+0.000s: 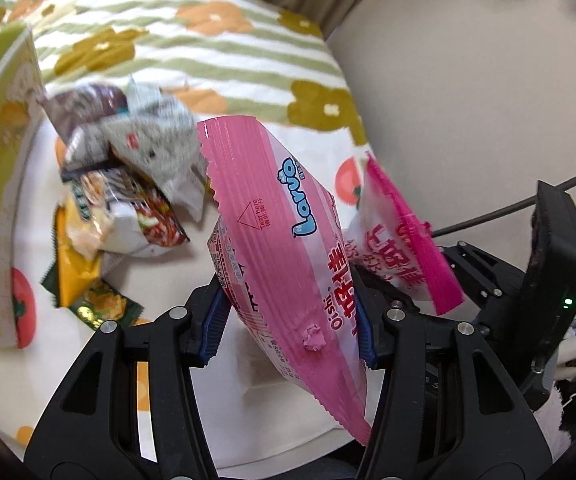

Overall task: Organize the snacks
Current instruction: 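Grasp the pink Lonvo bag with the left tool while the right grasps a pink Oishi bag, then carry both pink bags over the green box and open both tools to drop them, then withdraw both tools from the box and reach toward the remaining snack pile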

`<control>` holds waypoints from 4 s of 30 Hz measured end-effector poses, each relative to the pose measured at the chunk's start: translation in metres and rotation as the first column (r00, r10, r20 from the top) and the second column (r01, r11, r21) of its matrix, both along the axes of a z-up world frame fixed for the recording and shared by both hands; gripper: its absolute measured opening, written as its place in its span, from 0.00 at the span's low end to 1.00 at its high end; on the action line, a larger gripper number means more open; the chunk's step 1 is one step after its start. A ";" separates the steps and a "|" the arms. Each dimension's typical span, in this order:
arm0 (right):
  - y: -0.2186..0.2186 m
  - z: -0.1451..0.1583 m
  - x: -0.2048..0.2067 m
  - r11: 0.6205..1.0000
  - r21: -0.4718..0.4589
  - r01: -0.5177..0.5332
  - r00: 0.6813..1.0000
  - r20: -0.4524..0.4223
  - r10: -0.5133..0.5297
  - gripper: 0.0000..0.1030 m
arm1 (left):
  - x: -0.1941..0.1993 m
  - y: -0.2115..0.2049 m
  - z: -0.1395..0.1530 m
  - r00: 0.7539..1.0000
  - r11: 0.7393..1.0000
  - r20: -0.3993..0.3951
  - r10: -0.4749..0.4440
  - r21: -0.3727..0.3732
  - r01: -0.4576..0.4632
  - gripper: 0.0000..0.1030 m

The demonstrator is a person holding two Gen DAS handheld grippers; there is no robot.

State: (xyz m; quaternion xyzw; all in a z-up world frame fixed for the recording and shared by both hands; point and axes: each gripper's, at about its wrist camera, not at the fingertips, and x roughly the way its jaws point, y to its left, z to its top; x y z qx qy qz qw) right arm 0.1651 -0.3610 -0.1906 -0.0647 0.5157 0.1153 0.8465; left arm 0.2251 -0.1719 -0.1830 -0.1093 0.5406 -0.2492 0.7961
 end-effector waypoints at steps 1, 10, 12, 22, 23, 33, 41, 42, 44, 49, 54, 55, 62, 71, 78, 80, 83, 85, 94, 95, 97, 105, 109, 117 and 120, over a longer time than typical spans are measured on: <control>0.002 0.010 -0.003 1.000 -0.004 -0.001 1.000 0.023 0.001 0.42 | -0.003 0.004 0.007 1.000 1.000 0.018 0.007 -0.004 -0.007 0.47; 0.044 0.087 -0.010 0.998 0.011 -0.059 0.988 0.144 0.057 0.42 | -0.018 0.085 0.076 0.975 0.989 0.169 0.145 -0.039 -0.140 0.47; 0.064 0.099 -0.007 0.996 -0.005 -0.092 0.979 0.180 0.091 0.42 | -0.019 0.112 0.086 0.965 0.984 0.195 0.177 -0.044 -0.172 0.47; 0.194 0.129 0.023 0.985 0.051 -0.163 0.963 0.227 0.148 0.42 | 0.004 0.266 0.099 0.944 0.966 0.208 0.257 -0.014 -0.260 0.47; 0.214 0.130 0.027 0.984 0.061 -0.167 0.963 0.224 0.149 0.42 | 0.008 0.282 0.096 0.944 0.964 0.204 0.261 -0.004 -0.265 0.47; 0.324 0.100 0.056 0.982 0.133 -0.132 0.984 0.139 0.113 0.42 | 0.039 0.392 0.041 0.978 0.974 0.051 0.203 0.087 -0.207 0.47; 0.357 0.074 0.051 0.991 0.133 -0.022 0.999 0.043 0.017 0.42 | 0.042 0.399 0.007 0.991 0.982 -0.016 0.136 0.131 -0.132 0.81; 0.358 0.072 0.051 0.991 0.133 -0.014 0.999 0.036 0.009 0.42 | 0.042 0.400 0.007 0.990 0.981 -0.008 0.138 0.136 -0.136 0.89; 0.361 0.069 0.052 0.992 0.128 0.001 1.000 0.024 -0.005 0.42 | 0.041 0.405 0.006 0.989 0.979 0.012 0.151 0.137 -0.151 0.98; 0.361 0.066 0.051 0.991 0.136 -0.001 0.999 0.034 -0.003 0.42 | 0.038 0.419 0.004 0.981 0.973 -0.011 0.195 0.125 -0.192 0.98; 0.363 0.063 0.047 0.984 0.153 -0.088 0.995 0.063 0.079 0.42 | 0.029 0.425 0.016 0.975 0.966 0.010 0.222 0.133 -0.221 0.98; 0.363 0.062 0.047 0.983 0.154 -0.100 0.994 0.063 0.091 0.42 | 0.029 0.427 0.018 0.974 0.964 0.015 0.226 0.139 -0.225 0.98; 0.368 0.050 0.051 0.959 0.149 -0.240 0.970 0.085 0.229 0.44 | 0.036 0.437 0.020 0.964 0.954 0.020 0.264 0.140 -0.264 0.98; 0.356 0.055 0.045 0.952 0.187 -0.241 0.967 0.131 0.219 0.99 | 0.034 0.431 0.012 0.966 0.957 0.000 0.259 0.137 -0.257 0.98; 0.352 0.060 0.034 0.959 0.201 -0.199 0.976 0.127 0.176 0.99 | 0.024 0.427 0.030 0.969 0.960 0.051 0.240 0.132 -0.245 0.98; 0.351 0.065 0.030 0.961 0.202 -0.188 0.977 0.138 0.162 0.99 | 0.021 0.426 0.038 0.969 0.963 0.075 0.234 0.122 -0.241 0.98; 0.350 0.076 0.021 0.962 0.213 -0.169 0.977 0.162 0.136 0.99 | 0.016 0.425 0.049 0.969 0.966 0.105 0.222 0.110 -0.233 0.98; 0.348 0.083 0.015 0.963 0.223 -0.153 0.977 0.178 0.115 0.99 | 0.012 0.422 0.055 0.970 0.970 0.123 0.209 0.097 -0.221 0.98; 0.297 0.115 -0.020 0.965 0.259 0.034 0.969 0.229 -0.095 0.99 | -0.008 0.383 0.074 0.976 0.990 0.181 0.118 0.048 -0.129 0.98; 0.286 0.117 -0.025 0.964 0.259 0.059 0.965 0.232 -0.121 0.99 | -0.009 0.376 0.076 0.976 0.992 0.186 0.109 0.046 -0.119 0.98; 0.271 0.119 -0.033 0.963 0.255 0.084 0.960 0.239 -0.147 0.99 | -0.012 0.361 0.079 0.976 0.993 0.196 0.094 0.047 -0.105 0.98; 0.196 0.124 -0.053 0.962 0.233 0.139 0.945 0.258 -0.199 0.99 | -0.020 0.273 0.088 0.975 0.997 0.214 0.062 0.042 -0.072 0.98; 0.153 0.126 -0.053 0.966 0.226 0.123 0.954 0.240 -0.178 0.99 | -0.020 0.219 0.085 0.974 0.997 0.221 0.040 0.056 -0.054 0.98; 0.081 0.119 -0.031 0.983 0.174 0.061 0.973 0.211 -0.097 0.99 | -0.007 0.125 0.061 0.976 0.987 0.217 -0.010 0.159 -0.026 0.98; 0.061 0.111 -0.016 0.991 0.131 0.032 0.976 0.210 -0.059 0.99 | -0.002 0.102 0.046 0.974 0.969 0.221 -0.050 0.247 -0.007 0.98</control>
